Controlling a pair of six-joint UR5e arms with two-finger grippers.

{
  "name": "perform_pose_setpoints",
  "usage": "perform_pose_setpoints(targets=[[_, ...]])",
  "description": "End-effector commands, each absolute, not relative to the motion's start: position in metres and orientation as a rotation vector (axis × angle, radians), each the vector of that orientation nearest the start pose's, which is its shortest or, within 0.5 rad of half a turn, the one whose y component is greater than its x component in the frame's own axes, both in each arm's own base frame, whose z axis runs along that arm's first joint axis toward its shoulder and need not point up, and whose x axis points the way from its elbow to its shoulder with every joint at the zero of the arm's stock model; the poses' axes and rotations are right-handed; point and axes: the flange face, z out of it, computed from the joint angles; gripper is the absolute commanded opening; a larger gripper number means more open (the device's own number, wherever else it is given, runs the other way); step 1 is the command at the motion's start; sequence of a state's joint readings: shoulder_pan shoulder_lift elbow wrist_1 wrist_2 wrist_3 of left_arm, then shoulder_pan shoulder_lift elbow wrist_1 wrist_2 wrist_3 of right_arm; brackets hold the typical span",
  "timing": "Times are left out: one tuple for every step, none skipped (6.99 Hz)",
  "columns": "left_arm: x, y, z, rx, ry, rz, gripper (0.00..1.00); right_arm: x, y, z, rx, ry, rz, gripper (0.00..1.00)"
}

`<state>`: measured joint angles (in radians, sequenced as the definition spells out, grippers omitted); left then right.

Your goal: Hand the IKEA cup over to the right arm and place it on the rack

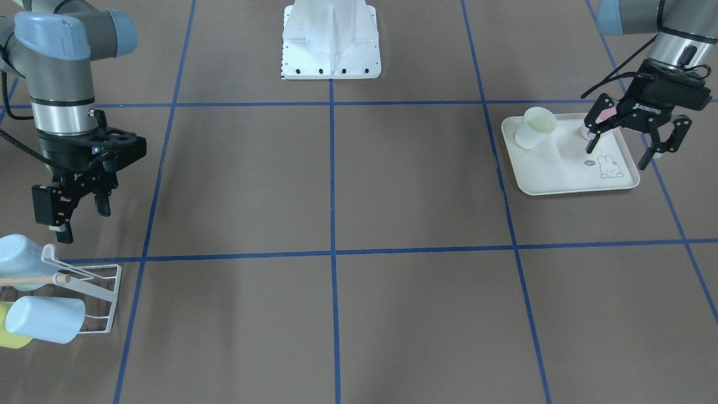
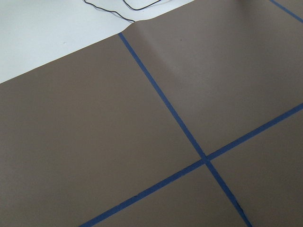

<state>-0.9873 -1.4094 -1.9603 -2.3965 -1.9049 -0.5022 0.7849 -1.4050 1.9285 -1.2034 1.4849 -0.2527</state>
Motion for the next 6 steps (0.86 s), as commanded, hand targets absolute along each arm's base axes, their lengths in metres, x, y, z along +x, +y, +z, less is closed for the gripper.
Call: perform_pose_setpoints(targets=[[0.177, -0.393, 0.475, 0.675, 0.857, 0.327, 1.00, -0.306, -0.457, 0.339, 0.933, -0.569, -0.706, 1.00], [0.190, -0.375, 0.478, 0.665, 0.905, 0.344, 1.00, -0.319, -0.442, 0.330, 0.882, -0.733, -0.632, 1.00], [0.209, -0.352, 0.479, 0.630, 0.988, 0.325, 1.00, -0.337, -0.427, 0.328, 0.844, -0.790, -0.660, 1.00], [0.221, -0.334, 0.490, 0.576, 0.998, 0.328, 1.00, -0.341, -0.423, 0.328, 0.830, -0.813, -0.677, 1.00], [0.218, -0.322, 0.505, 0.544, 0.974, 0.333, 1.00, -0.342, -0.422, 0.326, 0.826, -0.827, -0.686, 1.00], [0.214, -0.315, 0.515, 0.518, 0.959, 0.333, 1.00, -0.342, -0.422, 0.328, 0.822, -0.826, -0.688, 1.00]])
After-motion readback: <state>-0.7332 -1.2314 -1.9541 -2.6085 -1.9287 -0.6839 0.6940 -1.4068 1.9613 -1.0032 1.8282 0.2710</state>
